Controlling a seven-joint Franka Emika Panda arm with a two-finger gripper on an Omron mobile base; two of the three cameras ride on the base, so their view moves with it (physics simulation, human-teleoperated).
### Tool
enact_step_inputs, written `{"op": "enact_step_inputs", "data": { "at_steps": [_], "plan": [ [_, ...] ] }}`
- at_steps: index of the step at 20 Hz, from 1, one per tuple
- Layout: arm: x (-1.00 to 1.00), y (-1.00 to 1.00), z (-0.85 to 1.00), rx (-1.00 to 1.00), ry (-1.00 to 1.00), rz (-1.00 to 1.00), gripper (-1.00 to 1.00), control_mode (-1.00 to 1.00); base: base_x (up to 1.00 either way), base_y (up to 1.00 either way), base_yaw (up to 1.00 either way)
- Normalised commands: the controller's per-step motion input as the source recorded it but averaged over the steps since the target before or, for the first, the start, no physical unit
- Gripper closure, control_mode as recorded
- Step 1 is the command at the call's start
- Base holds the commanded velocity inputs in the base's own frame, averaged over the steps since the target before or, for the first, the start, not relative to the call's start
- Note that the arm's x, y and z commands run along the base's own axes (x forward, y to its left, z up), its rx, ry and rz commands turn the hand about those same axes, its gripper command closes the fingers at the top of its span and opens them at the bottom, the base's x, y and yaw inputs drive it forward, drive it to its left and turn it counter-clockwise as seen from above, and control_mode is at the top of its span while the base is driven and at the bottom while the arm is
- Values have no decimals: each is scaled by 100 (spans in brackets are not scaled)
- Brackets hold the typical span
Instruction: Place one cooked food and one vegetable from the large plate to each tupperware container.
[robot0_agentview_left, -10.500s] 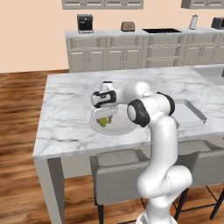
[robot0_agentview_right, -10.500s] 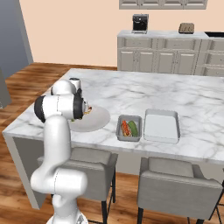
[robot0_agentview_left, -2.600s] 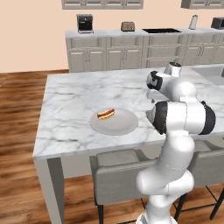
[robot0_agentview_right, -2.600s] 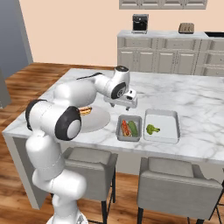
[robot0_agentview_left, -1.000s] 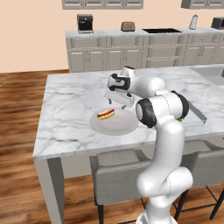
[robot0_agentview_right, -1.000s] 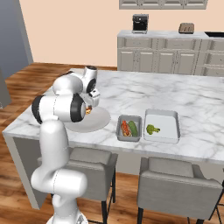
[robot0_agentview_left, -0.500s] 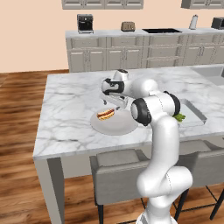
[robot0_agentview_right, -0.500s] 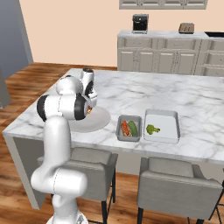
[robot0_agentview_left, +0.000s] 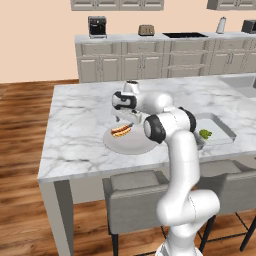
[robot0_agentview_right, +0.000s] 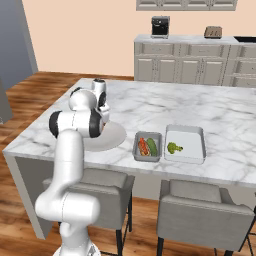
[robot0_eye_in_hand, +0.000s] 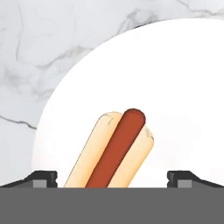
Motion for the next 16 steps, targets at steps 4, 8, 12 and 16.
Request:
{"op": "enact_step_inputs", "data": {
  "at_steps": [4, 8, 12, 16],
  "plan": [
    [-2, 3, -18, 0, 9, -3, -100, -100, 0, 0, 0],
    [-21, 0, -27, 0, 1, 0, -100, -100, 0, 0, 0],
    [-26, 4, -20, 0, 0, 0, -100, -100, 0, 0, 0],
    [-3, 11, -36, 0, -5, 0, -100, -100, 0, 0, 0]
  ]
}}
